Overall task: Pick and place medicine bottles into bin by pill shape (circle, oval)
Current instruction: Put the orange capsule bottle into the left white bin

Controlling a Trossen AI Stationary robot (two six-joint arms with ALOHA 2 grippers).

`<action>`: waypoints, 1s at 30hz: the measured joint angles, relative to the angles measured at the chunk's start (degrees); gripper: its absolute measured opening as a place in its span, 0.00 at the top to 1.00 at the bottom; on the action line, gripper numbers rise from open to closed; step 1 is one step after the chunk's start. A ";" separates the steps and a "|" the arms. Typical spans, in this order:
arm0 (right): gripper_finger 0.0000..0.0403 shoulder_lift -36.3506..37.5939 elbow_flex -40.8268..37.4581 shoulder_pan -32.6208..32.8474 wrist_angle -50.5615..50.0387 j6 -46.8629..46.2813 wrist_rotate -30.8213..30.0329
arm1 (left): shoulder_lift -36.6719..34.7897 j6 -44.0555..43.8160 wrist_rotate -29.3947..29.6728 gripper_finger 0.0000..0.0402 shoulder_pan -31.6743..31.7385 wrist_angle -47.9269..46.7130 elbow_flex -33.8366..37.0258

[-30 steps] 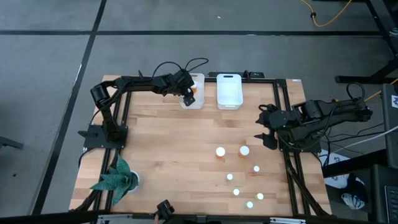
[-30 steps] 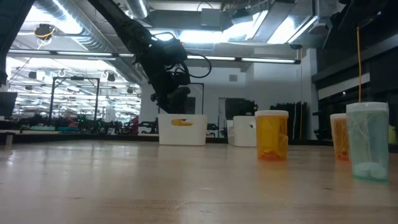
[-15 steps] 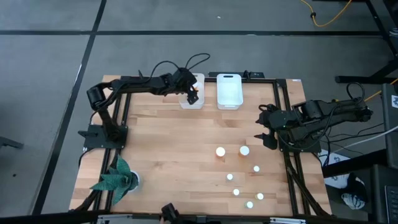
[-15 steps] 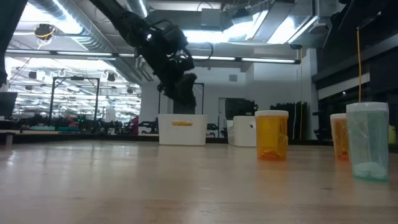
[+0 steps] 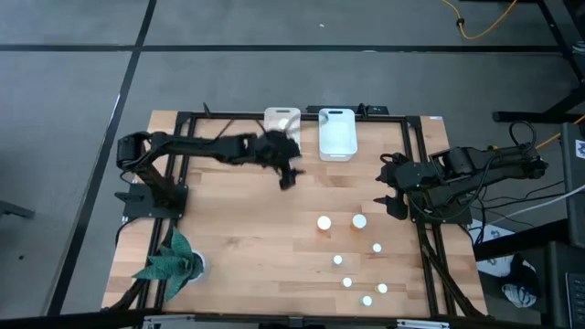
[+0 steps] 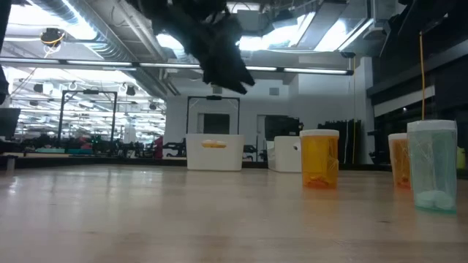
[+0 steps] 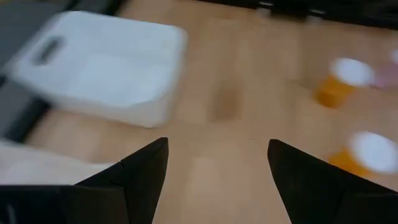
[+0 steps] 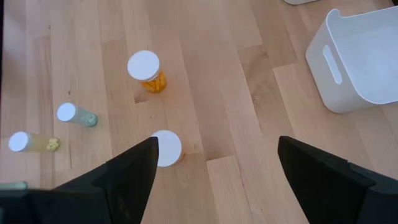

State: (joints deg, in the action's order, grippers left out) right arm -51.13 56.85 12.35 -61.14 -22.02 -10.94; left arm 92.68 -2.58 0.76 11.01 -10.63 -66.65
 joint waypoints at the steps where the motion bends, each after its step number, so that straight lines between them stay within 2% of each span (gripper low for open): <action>1: 0.18 0.00 -0.02 -0.02 0.00 -0.03 0.00 | 0.00 -0.09 -0.05 0.33 -1.63 -0.29 0.00; 5: 0.18 0.00 -0.02 -0.02 0.00 -0.15 0.00 | 0.27 -0.12 0.81 0.33 -7.91 -0.37 0.00; 13: 0.18 0.00 -0.02 0.01 0.00 -0.17 0.00 | 0.39 -6.90 12.70 0.34 -17.17 -0.46 0.00; 18: 0.18 0.00 -0.02 -0.02 0.01 -0.20 0.00 | 1.21 -12.14 12.85 0.36 -19.42 0.31 0.00; 30: 0.18 0.00 -0.02 -0.01 0.02 -0.20 0.00 | 5.73 -12.22 11.93 0.37 -20.04 8.07 0.02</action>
State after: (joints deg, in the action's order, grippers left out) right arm -51.13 56.84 12.34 -61.12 -22.22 -10.94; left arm 98.41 -14.81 12.69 -9.03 -2.56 -66.63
